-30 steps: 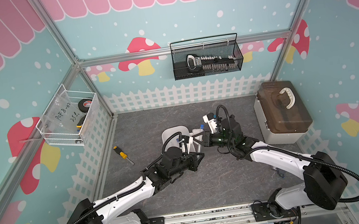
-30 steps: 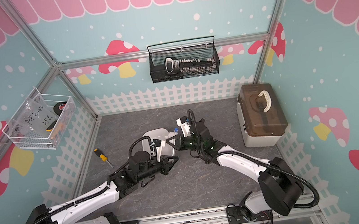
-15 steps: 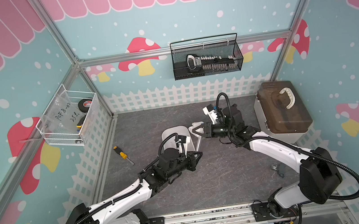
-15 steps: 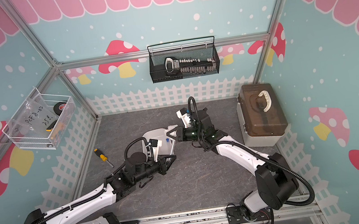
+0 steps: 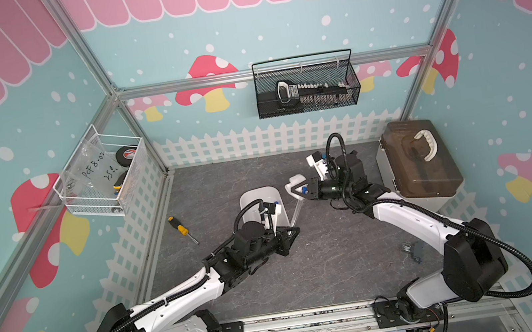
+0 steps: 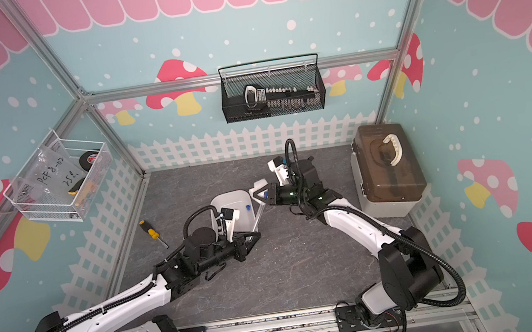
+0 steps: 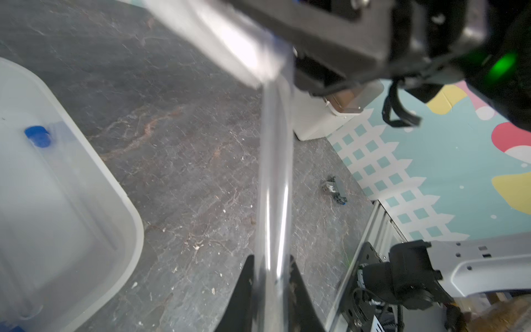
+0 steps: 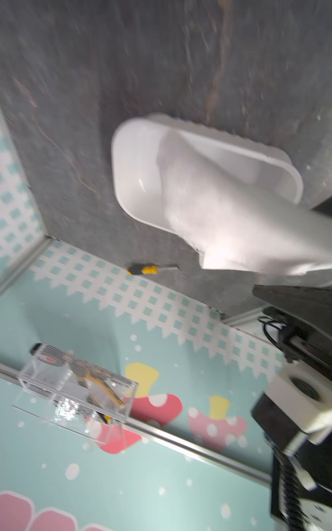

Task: Wipe the exteriors of test tubes
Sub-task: Wipe the dirt from the test tube.

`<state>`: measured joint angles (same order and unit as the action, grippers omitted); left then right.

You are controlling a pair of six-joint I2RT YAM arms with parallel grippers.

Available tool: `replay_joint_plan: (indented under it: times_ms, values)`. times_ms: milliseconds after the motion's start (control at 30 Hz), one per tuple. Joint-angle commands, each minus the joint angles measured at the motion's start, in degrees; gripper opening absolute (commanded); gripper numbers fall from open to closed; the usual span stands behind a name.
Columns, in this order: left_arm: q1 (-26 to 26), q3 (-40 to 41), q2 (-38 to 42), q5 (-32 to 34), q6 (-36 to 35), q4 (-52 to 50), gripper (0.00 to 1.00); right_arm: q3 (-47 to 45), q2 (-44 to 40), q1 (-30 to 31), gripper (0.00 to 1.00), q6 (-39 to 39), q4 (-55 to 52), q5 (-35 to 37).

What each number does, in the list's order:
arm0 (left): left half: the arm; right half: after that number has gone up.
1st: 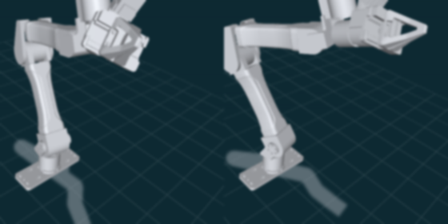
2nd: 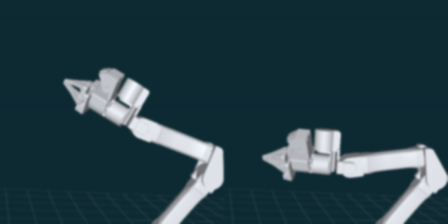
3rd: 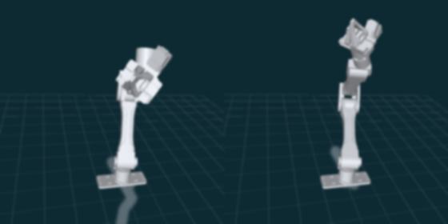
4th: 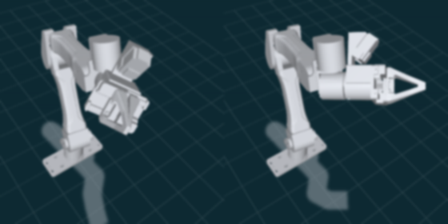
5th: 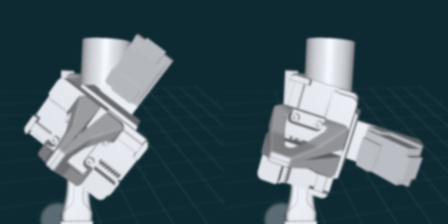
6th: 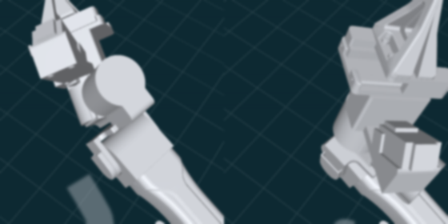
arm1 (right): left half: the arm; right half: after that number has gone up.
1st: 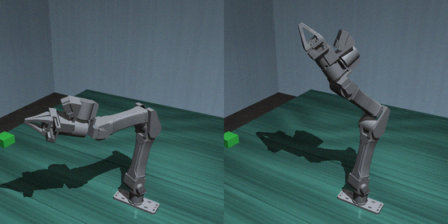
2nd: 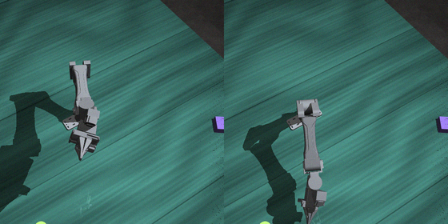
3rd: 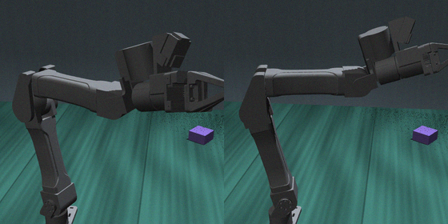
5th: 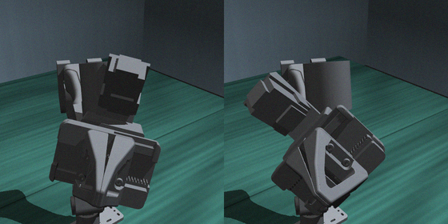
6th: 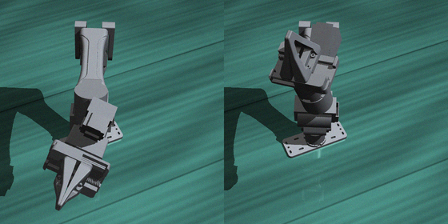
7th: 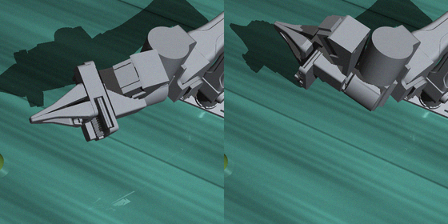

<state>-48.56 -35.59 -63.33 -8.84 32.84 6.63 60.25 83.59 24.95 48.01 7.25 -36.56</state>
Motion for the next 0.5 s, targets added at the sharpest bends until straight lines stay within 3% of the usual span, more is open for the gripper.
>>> replay_joint_plan:
  times_ms: [0,233,467]
  values:
    - [-0.4,0.8,1.2,-1.2,1.3,-2.1,0.07,-2.5,-1.9,-1.6,0.23,-3.0,4.0,6.8]
    - [-0.3,0.6,0.4,-1.3,1.7,-1.2,0.07,-9.3,-7.0,-0.1,0.23,-2.3,3.7,9.1]
    - [-0.2,1.3,1.5,-0.9,1.8,-2.1,0.07,-11.0,-12.5,-0.4,0.20,-4.4,-3.0,16.0]
